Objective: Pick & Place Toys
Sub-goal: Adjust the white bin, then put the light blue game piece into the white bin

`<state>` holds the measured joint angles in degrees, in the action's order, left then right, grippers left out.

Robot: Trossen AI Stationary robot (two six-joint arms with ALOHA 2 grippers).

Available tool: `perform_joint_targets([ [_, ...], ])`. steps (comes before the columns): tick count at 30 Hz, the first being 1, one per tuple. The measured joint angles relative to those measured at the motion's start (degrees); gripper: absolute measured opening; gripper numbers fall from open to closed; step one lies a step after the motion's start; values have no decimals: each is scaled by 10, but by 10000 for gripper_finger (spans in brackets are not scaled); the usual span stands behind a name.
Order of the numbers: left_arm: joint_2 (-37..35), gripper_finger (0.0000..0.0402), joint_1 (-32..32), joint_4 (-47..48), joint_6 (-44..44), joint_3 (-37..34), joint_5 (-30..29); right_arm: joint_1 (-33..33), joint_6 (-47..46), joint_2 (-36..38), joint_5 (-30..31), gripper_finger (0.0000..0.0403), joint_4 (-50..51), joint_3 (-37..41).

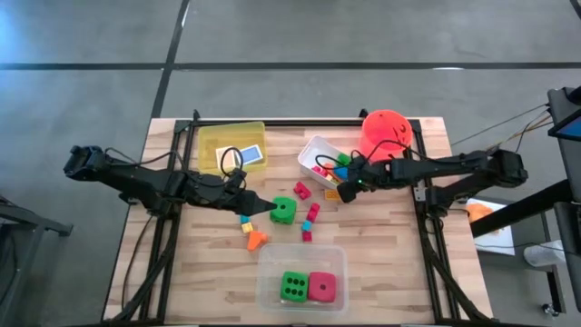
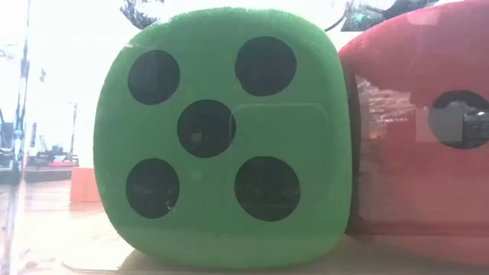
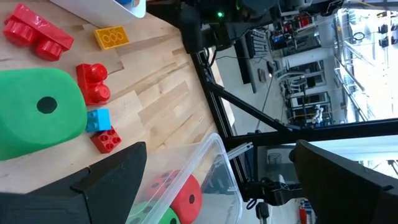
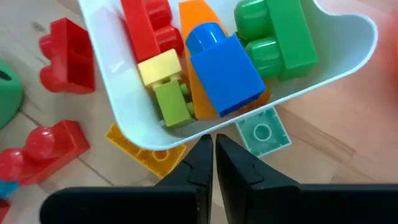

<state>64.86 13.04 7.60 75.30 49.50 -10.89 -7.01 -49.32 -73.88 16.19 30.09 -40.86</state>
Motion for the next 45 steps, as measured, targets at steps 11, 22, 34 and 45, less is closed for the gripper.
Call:
perform_joint_targets([
  [11, 0, 393, 0, 0, 2, 0, 0, -52, 35, -27, -22, 17, -69, 0],
  [22, 0, 393, 0, 0, 2, 0, 0, -25, 106, 54, -31, 17, -64, 5],
  [34, 0, 393, 0, 0, 0, 0, 0, -17, 60, 139, -45, 94, -68, 67],
  [45, 0, 393, 0, 2, 0, 0, 0, -18, 102, 120, -27, 221, -70, 100],
])
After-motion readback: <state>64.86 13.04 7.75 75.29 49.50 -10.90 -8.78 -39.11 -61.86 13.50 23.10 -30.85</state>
